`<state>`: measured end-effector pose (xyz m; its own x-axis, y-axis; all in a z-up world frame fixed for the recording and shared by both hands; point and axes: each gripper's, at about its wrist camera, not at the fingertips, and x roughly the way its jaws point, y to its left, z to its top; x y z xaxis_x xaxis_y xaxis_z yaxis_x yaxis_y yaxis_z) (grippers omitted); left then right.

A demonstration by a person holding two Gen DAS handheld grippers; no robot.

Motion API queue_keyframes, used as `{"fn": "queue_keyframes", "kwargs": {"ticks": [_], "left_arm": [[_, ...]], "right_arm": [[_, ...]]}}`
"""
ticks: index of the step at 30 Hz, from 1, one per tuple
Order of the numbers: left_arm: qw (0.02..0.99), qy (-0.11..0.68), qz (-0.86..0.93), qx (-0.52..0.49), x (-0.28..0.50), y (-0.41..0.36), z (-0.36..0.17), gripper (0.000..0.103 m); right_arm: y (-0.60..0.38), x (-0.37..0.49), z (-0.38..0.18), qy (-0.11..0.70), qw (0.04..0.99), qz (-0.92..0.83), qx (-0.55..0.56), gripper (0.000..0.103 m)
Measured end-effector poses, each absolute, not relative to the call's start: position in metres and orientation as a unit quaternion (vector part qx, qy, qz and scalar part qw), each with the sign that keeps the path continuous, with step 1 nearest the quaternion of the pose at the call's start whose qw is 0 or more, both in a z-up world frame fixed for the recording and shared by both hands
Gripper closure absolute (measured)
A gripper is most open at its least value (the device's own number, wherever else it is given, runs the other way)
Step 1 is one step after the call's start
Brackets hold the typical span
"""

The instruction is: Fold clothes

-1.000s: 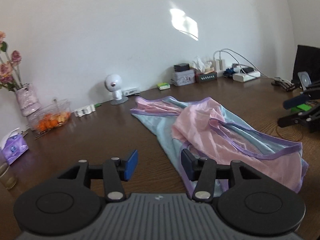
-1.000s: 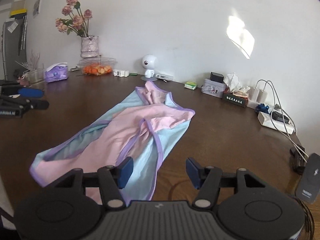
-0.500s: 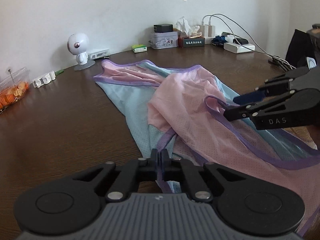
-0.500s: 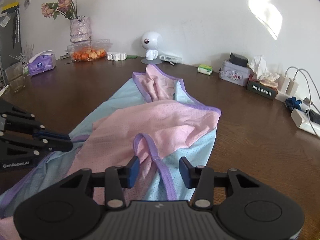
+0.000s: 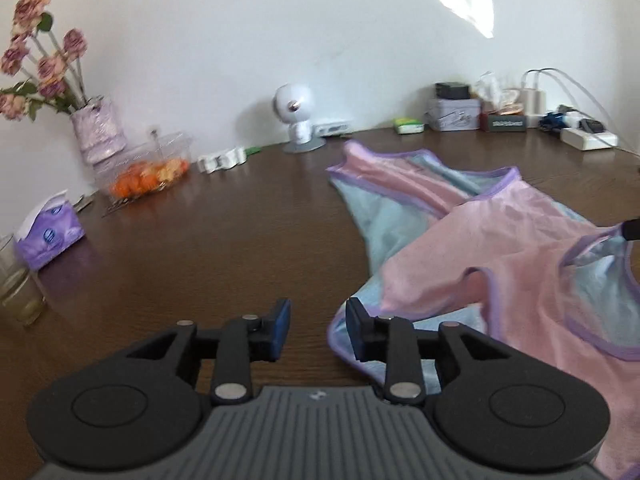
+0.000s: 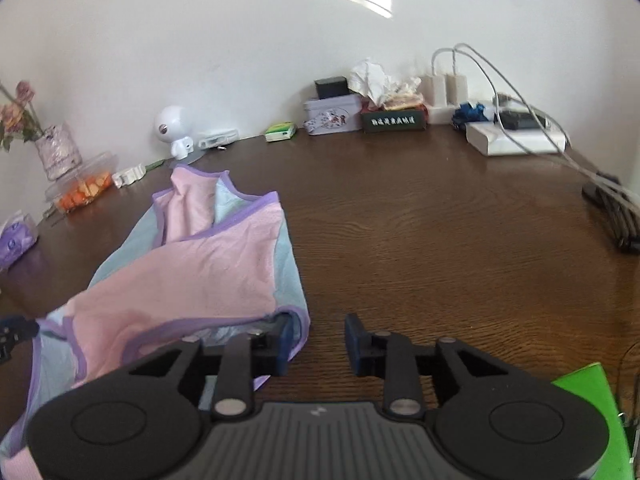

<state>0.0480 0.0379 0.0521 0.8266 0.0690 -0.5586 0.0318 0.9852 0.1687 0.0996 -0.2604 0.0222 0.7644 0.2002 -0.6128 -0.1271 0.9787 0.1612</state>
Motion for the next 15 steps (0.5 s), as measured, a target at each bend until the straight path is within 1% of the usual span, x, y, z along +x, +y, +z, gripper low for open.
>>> {"fn": "queue_keyframes", "kwargs": {"ticks": [1,2,4,5,6,8,9,10,11,12,15], "left_arm": [[0.95,0.298,-0.031,0.083,0.044,0.032,0.055,0.07],[0.947,0.302,-0.074,0.081,0.04,0.025,0.057,0.068],[0.933,0.312,-0.154,0.09,0.03,0.013,0.055,0.067],[0.928,0.317,-0.17,0.095,0.026,0.008,0.052,0.067],[0.924,0.323,-0.179,0.1,0.022,0.004,0.048,0.067],[0.917,0.345,-0.173,0.098,0.017,0.002,0.041,0.068],[0.915,0.353,-0.171,0.092,0.014,0.004,0.038,0.068],[0.913,0.359,-0.17,0.087,0.01,0.006,0.036,0.069],[0.912,0.364,-0.172,0.082,0.006,0.009,0.035,0.073],[0.911,0.366,-0.174,0.08,0.0,0.011,0.034,0.075],[0.907,0.366,-0.19,0.081,-0.014,0.017,0.03,0.079]], "right_arm": [[-0.252,0.091,0.028,0.322,0.94,0.107,0.032,0.063],[-0.243,0.082,0.034,0.312,0.941,0.132,0.011,0.063],[-0.222,0.066,0.041,0.312,0.925,0.216,-0.014,0.065],[-0.212,0.059,0.04,0.32,0.914,0.25,-0.024,0.066],[-0.202,0.053,0.038,0.327,0.902,0.28,-0.036,0.068],[-0.187,0.043,0.027,0.343,0.888,0.3,-0.066,0.069],[-0.184,0.041,0.021,0.355,0.882,0.299,-0.076,0.072],[-0.185,0.039,0.017,0.365,0.879,0.296,-0.077,0.081],[-0.189,0.036,0.017,0.366,0.881,0.292,-0.069,0.085],[-0.193,0.033,0.017,0.368,0.881,0.291,-0.059,0.094],[-0.213,0.021,0.019,0.391,0.87,0.298,-0.045,0.099]]}}
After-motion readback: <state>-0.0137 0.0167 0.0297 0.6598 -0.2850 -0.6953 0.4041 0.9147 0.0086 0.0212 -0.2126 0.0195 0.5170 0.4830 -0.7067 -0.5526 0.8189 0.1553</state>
